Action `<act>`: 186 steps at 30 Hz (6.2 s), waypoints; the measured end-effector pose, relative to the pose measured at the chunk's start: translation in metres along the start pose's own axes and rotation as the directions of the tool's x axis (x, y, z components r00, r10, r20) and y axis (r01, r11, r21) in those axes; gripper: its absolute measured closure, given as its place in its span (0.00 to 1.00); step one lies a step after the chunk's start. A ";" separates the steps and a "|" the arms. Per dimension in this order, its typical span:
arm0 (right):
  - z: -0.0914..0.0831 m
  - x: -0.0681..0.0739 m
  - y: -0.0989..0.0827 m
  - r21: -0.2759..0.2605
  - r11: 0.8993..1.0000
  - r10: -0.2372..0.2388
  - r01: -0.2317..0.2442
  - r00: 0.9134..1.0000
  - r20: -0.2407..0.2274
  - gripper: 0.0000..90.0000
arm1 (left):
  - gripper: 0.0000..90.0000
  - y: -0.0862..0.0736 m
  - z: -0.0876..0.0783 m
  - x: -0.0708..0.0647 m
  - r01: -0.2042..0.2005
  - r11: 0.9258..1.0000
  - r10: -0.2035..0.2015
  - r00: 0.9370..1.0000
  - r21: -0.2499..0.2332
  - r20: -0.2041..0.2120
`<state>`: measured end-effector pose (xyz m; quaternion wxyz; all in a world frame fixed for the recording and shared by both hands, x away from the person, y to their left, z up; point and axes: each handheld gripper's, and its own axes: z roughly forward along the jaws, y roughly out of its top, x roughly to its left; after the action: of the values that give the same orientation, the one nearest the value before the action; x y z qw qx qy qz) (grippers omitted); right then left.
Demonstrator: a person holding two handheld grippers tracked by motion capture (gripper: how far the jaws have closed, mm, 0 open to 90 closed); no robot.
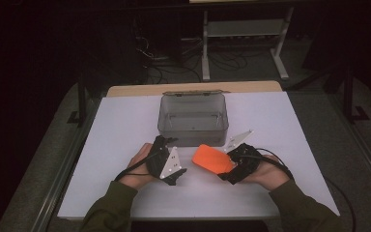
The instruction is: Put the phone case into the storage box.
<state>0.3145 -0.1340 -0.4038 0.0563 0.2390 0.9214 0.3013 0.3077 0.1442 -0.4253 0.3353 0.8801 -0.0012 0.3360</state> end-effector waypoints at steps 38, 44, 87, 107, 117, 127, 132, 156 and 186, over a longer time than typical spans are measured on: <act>0.000 0.000 0.000 0.005 1.000 0.001 -0.001 1.000 0.003 0.17 | 0.00 0.004 0.004 -0.013 -0.191 0.981 0.194 0.976 0.039 -0.099; 0.001 0.000 0.000 0.005 1.000 0.001 -0.001 1.000 0.003 0.17 | 0.00 0.005 0.004 -0.015 -0.228 0.972 0.233 0.966 0.054 -0.110; 0.001 -0.001 0.000 0.010 1.000 0.006 -0.006 1.000 0.004 0.17 | 0.00 0.010 0.007 -0.029 -0.408 0.904 0.426 0.884 0.129 -0.191; 0.007 0.003 0.011 0.020 1.000 -0.002 0.002 1.000 -0.011 0.17 | 0.00 0.020 0.004 -0.040 -0.449 0.883 0.468 0.860 0.137 -0.201; 0.011 0.006 0.019 0.022 1.000 -0.007 0.008 1.000 -0.017 0.17 | 0.00 0.024 0.002 -0.044 -0.460 0.878 0.478 0.853 0.131 -0.208; 0.015 0.010 0.032 0.023 1.000 -0.016 0.016 0.999 -0.029 0.17 | 0.00 0.028 0.002 -0.046 -0.466 0.876 0.482 0.850 0.122 -0.214; 0.017 0.011 0.039 0.014 1.000 -0.025 0.025 0.999 -0.037 0.17 | 0.00 0.028 0.003 -0.047 -0.465 0.878 0.479 0.851 0.114 -0.218; 0.026 0.013 0.057 0.002 0.999 -0.039 0.040 0.997 -0.061 0.17 | 0.06 0.028 0.007 -0.050 -0.476 0.869 0.495 0.831 0.133 -0.254; 0.025 0.014 0.065 -0.010 0.999 -0.047 0.046 0.997 -0.068 0.17 | 0.37 0.028 0.007 -0.056 -0.518 0.843 0.536 0.781 0.147 -0.322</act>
<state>0.3349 -0.0682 -0.3853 0.0328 0.2069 0.9267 0.3119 0.2621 0.1062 -0.4460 0.2006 0.7784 -0.1787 0.5674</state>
